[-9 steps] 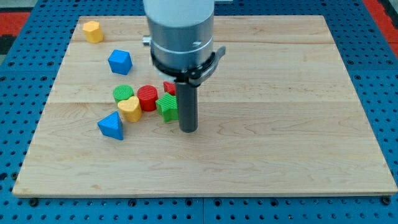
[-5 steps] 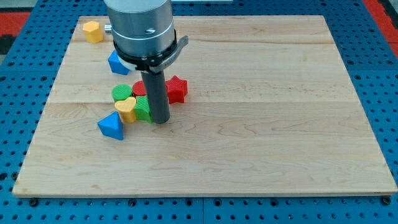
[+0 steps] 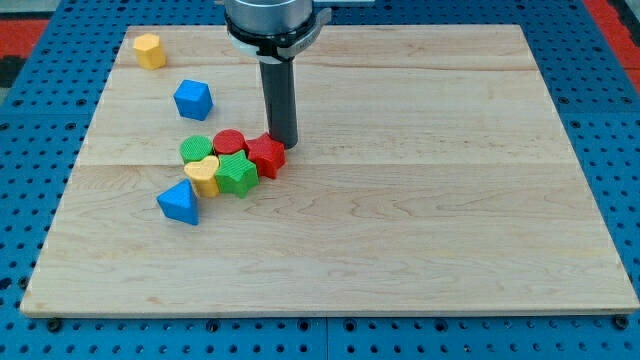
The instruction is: Slide the red star to the right side of the blue triangle
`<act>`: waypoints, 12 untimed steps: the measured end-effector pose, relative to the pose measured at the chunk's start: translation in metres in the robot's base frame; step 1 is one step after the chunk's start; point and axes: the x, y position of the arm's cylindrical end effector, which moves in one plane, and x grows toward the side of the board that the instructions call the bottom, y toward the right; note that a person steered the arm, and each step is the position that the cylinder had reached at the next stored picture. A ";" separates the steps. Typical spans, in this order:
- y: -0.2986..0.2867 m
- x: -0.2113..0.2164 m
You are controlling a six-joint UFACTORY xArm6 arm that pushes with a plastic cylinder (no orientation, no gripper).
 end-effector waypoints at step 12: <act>-0.060 0.122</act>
